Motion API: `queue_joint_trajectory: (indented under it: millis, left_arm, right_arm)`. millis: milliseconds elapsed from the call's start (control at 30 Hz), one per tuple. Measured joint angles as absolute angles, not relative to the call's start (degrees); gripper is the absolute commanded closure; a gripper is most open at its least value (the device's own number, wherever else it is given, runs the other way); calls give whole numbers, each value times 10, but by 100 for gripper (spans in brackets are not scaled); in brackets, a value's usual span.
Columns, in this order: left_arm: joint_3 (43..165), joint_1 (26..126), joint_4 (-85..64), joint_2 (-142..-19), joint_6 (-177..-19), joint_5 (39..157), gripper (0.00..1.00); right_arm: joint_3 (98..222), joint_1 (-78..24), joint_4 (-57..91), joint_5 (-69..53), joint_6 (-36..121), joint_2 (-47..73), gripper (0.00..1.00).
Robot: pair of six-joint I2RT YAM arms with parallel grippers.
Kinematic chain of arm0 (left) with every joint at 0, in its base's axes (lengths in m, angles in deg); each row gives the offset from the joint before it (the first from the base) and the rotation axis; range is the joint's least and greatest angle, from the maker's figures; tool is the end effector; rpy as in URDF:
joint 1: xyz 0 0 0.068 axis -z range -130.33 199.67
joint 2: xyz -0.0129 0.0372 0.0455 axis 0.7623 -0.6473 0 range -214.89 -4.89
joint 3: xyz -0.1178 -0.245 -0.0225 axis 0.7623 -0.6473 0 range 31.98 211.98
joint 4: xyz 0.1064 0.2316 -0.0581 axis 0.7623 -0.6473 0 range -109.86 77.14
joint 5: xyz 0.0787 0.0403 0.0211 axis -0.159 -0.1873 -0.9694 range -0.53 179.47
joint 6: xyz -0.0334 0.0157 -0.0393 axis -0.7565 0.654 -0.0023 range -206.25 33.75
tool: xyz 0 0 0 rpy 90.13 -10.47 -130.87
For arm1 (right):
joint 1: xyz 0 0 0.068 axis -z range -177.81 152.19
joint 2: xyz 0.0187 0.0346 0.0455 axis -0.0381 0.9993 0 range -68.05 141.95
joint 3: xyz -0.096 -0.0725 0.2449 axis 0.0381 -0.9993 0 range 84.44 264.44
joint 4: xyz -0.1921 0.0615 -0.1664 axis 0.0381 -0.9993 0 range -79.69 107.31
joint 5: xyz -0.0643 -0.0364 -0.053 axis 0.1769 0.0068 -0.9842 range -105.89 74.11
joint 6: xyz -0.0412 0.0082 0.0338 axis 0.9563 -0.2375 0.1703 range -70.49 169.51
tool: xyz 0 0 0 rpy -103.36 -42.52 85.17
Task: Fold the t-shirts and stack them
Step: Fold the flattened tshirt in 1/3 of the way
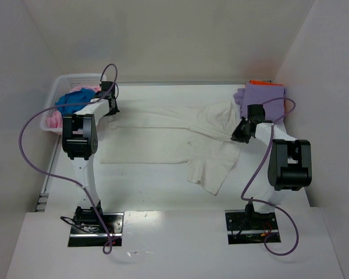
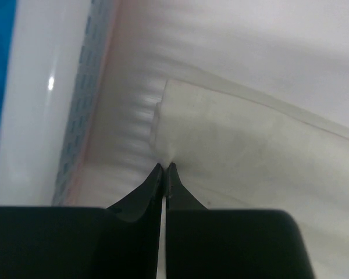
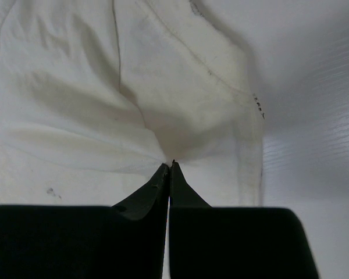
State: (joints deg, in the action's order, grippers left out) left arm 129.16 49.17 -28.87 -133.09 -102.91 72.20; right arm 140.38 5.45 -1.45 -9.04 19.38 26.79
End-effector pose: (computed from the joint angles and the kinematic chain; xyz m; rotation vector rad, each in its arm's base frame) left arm 0.4976 0.0149 0.1672 -0.4898 2.3038 0.2235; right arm 0.3289 -0.0146 0.1771 0.7042 2.5041 0.3266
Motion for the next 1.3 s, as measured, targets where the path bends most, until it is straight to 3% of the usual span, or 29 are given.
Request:
queue_joint_trajectory:
  millis: [233, 333, 367, 500, 767, 1067, 1300]
  left_arm:
    - [1292, 497, -288, -1331, -1024, 677, 96]
    - [1292, 498, -289, -1331, -1014, 672, 86]
    - [1292, 498, -289, -1331, -1013, 672, 73]
    - [1292, 506, -284, -1331, -997, 667, 53]
    - [1292, 526, -283, -1306, -992, 702, 37]
    - [1302, 572, -294, -1259, -989, 762, 33]
    - [1181, 568, -285, -1196, -1033, 757, 34]
  right_arm:
    - [1404, 55, -16, -95, 194, 268, 100]
    - [1404, 55, -17, -95, 194, 268, 100]
    - [1404, 55, -17, -95, 194, 268, 100]
    - [1404, 55, -20, -97, 194, 268, 100]
    - [1404, 55, -20, -71, 198, 268, 100]
    - [1404, 55, -15, -35, 203, 248, 100]
    - [1415, 61, -28, -76, 206, 243, 100]
